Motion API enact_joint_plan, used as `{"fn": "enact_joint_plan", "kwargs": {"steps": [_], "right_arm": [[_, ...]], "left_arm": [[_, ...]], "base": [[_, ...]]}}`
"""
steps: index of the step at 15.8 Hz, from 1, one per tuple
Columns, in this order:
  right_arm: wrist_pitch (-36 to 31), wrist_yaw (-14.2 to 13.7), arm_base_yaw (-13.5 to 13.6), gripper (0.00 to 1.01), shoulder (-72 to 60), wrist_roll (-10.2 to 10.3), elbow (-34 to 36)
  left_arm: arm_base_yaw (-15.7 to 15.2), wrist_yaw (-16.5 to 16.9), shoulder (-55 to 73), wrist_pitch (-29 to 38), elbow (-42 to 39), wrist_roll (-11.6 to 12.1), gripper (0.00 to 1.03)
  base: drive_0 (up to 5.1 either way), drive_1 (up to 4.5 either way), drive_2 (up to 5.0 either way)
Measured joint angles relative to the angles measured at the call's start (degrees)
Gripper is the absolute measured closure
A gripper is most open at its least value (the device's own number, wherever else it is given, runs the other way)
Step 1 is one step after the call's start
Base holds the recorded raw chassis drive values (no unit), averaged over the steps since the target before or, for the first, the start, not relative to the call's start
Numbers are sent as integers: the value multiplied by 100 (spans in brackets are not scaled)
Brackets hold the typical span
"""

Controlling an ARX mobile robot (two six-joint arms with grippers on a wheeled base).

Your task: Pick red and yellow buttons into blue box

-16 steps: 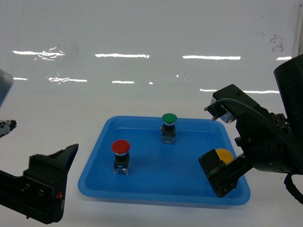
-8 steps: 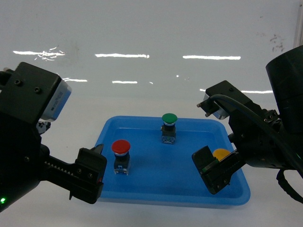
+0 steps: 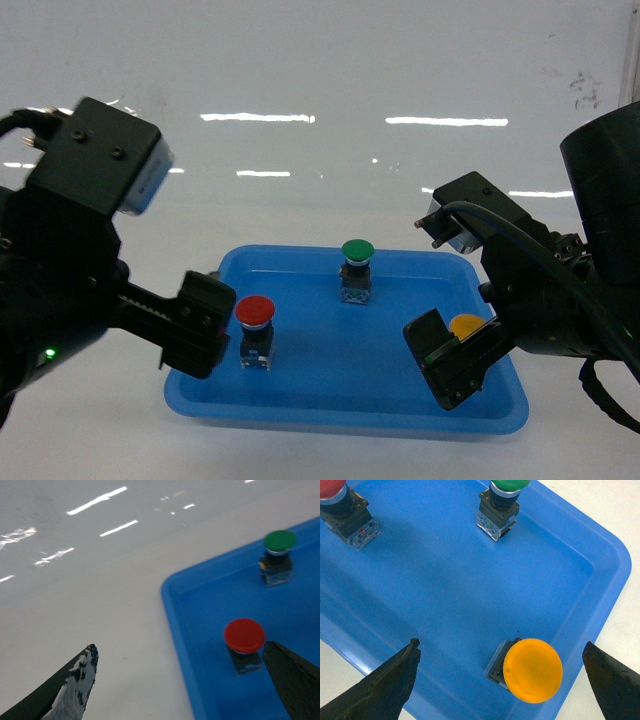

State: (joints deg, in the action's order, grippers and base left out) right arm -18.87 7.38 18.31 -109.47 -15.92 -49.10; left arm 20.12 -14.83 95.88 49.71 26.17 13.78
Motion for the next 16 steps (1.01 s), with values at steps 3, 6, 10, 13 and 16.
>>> {"fn": "enact_joint_plan", "kwargs": {"steps": [3, 6, 10, 13, 16], "right_arm": [[-68, 2, 0, 3, 96, -2, 109], [-76, 20, -37, 3, 96, 0, 114], [-323, -168, -111, 3, -50, 2, 173], [-481, -297, -111, 3, -245, 0, 199], [-647, -328, -111, 3, -437, 0, 201]], "left_arm": [[-52, -216, -197, 74, -94, 157, 5], [-39, -210, -197, 55, -94, 175, 5], [-39, -212, -197, 57, -94, 175, 5], [-39, -212, -197, 57, -94, 175, 5], [-39, -212, -197, 57, -94, 175, 5]], "base": [[0, 0, 0], [0, 0, 0], [0, 0, 0], [0, 0, 0], [0, 0, 0]]}}
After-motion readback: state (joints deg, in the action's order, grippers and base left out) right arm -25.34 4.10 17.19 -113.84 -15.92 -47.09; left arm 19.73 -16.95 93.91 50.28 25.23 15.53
